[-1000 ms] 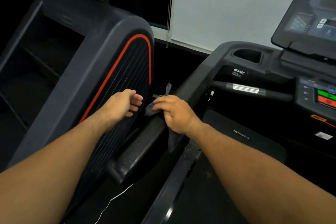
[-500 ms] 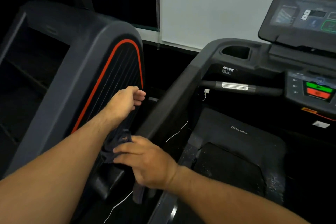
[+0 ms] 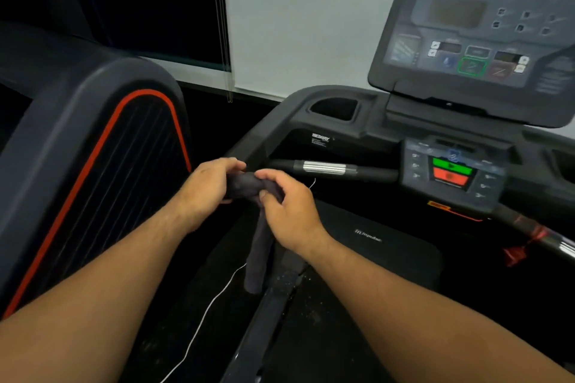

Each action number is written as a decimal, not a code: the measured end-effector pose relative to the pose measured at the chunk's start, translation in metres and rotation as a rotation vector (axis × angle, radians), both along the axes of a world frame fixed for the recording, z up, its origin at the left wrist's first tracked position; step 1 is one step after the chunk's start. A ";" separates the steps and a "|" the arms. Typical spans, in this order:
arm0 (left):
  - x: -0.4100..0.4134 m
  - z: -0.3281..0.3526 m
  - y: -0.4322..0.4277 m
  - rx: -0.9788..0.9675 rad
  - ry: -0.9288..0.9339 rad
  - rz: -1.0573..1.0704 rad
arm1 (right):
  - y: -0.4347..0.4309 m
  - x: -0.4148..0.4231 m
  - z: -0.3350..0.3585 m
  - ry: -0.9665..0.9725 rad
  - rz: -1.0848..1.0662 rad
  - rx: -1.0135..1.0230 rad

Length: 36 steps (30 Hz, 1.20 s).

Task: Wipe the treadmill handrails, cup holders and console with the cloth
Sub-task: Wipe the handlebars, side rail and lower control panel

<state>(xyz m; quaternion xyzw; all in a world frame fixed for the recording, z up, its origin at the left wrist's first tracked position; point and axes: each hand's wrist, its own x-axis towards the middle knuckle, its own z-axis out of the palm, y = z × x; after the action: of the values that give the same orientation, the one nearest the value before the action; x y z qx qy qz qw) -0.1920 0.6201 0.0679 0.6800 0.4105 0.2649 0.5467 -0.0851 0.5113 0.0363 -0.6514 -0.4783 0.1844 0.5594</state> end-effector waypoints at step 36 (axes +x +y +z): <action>0.396 -0.040 -0.222 0.869 0.204 -0.489 | -0.247 0.364 -0.060 -0.621 -0.686 -0.638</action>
<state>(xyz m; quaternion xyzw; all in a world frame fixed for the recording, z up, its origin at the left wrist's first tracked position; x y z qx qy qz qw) 0.2043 0.3985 0.0283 0.9432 0.1424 0.2077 0.2166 0.2787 0.2641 -0.0235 -0.9302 -0.3017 -0.0730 0.1958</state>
